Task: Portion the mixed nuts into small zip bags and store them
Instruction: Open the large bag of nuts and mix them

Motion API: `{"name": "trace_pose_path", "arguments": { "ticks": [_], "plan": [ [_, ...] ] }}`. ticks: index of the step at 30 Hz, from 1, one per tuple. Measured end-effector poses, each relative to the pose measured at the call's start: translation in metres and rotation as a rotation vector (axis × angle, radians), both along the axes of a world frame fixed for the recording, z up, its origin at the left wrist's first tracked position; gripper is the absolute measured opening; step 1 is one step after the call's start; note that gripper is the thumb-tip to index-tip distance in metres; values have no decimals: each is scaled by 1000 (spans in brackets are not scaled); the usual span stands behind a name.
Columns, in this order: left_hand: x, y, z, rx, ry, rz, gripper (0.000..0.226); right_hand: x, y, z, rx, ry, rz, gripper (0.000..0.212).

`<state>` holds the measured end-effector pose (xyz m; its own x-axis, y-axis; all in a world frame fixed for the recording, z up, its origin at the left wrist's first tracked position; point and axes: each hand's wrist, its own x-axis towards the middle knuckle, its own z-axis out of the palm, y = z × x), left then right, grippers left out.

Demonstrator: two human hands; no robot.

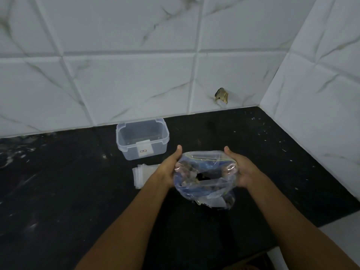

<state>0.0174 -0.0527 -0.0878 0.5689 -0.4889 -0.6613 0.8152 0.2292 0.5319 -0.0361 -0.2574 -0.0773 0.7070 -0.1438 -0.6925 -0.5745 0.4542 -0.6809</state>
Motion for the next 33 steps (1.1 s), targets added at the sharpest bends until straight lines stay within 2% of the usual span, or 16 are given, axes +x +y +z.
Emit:
{"name": "trace_pose_path", "arguments": {
  "ticks": [2,6,9,13,14,15,17,20,21,23,25,26,27,29,31,33],
  "plan": [
    [3,4,-6,45,-77,-13,42,-2,-3,-1,38,-14,-44,38],
    [0,6,-9,140,-267,116,48,1,-2,-2,104,-78,-130,37],
    [-12,1,-13,341,-374,169,51,8,5,-5,119,-143,-163,38],
    [-17,-3,-17,366,-349,110,38,10,14,-6,46,-188,-128,37],
    [-17,-4,-17,372,-350,109,31,10,15,-7,-25,-191,-74,38],
    [-16,-3,-18,383,-361,113,25,11,14,-8,-180,-201,9,38],
    [-16,-4,-20,408,-376,122,15,12,14,-8,-650,-245,200,41],
    [-18,-11,-21,373,-383,115,12,15,18,-8,-1258,-377,428,60],
    [-18,-14,-23,329,-371,117,14,16,19,-13,-1399,-405,489,58],
    [-17,-19,-29,205,-294,149,18,20,20,-24,-1500,-420,521,38],
    [-15,-22,-35,16,-115,221,22,23,14,-32,-1410,-407,454,9],
    [-14,-21,-41,-87,-7,274,25,25,11,-34,-1310,-398,399,6],
    [-14,-21,-44,-168,84,319,27,26,7,-33,-1166,-365,347,13],
    [-12,-20,-54,-228,197,363,36,28,4,-30,-718,-253,203,17],
    [-9,-15,-62,-250,212,335,46,26,1,-23,-242,-95,72,17],
    [-4,-8,-61,-288,202,292,36,21,-1,-14,-27,-7,25,17]
  ]
}}
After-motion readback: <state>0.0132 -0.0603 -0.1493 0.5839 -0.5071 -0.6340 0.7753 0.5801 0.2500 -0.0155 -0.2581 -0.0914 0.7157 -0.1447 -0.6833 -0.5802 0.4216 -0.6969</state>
